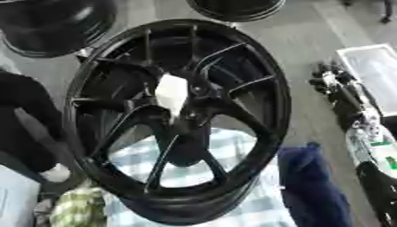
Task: Pull the pin out of the wheel hub.
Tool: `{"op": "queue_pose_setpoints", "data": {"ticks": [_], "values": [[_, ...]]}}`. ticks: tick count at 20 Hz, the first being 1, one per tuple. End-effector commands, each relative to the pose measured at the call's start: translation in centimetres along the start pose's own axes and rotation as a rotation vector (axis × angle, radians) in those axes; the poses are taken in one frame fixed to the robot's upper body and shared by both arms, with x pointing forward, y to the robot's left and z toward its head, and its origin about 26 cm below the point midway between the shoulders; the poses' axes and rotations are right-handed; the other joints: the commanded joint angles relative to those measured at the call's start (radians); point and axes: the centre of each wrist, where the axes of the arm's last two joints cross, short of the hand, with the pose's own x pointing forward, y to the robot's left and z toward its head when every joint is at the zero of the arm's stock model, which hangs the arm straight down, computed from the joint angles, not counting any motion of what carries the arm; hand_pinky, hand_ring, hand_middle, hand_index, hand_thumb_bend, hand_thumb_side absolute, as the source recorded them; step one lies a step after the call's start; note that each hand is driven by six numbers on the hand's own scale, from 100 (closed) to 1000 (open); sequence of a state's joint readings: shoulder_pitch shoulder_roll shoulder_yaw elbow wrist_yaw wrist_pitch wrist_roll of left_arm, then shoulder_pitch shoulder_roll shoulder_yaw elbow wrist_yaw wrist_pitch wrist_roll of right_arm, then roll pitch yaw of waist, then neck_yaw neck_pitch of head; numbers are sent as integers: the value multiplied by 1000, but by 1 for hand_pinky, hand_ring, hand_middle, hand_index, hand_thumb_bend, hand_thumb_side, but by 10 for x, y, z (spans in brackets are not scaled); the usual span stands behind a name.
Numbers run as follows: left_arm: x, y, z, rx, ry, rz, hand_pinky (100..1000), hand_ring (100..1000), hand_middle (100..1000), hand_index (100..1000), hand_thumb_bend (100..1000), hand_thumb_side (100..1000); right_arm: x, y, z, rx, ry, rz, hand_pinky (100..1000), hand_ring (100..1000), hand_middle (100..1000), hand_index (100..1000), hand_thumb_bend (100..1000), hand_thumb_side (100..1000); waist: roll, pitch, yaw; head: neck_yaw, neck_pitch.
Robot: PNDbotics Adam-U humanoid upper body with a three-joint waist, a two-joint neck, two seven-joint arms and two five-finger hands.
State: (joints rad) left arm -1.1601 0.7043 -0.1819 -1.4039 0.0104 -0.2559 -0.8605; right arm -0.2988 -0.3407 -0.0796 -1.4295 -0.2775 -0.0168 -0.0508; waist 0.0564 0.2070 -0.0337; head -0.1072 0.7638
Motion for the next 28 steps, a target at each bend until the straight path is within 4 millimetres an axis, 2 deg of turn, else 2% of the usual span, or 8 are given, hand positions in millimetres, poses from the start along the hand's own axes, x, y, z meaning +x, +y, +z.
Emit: {"op": "queue_pose_setpoints", "data": {"ticks": [1, 8, 11, 18, 24, 28], "values": [[6, 14, 12, -1, -2, -53, 855, 798, 755, 819, 302, 482, 14, -7, -5, -2, -39, 20, 909, 755, 689, 794, 147, 490, -5, -25, 2, 3, 1], [7, 13, 10, -13, -5, -55, 856, 798, 754, 821, 310, 487, 14, -7, -5, 0, -39, 22, 909, 755, 689, 794, 147, 490, -5, -25, 4, 3, 1], [10, 11, 3, -52, -18, -69, 857, 801, 756, 827, 321, 501, 13, -7, -5, 1, -36, 23, 908, 755, 689, 794, 147, 492, -5, -25, 5, 3, 0], [23, -11, -39, -210, -50, -134, 860, 811, 765, 849, 350, 573, 13, -6, -5, 7, -33, 24, 908, 755, 689, 794, 148, 492, -3, -27, -1, 8, -2], [19, -37, -72, -346, -39, -152, 865, 821, 776, 862, 372, 634, 11, -5, -4, 12, -27, 25, 908, 755, 688, 794, 149, 493, 2, -27, -6, 8, -1], [20, -51, -87, -417, -43, -187, 863, 821, 777, 869, 387, 640, 10, -5, -4, 14, -24, 26, 908, 755, 688, 794, 150, 494, 5, -26, -10, 8, 1]]}}
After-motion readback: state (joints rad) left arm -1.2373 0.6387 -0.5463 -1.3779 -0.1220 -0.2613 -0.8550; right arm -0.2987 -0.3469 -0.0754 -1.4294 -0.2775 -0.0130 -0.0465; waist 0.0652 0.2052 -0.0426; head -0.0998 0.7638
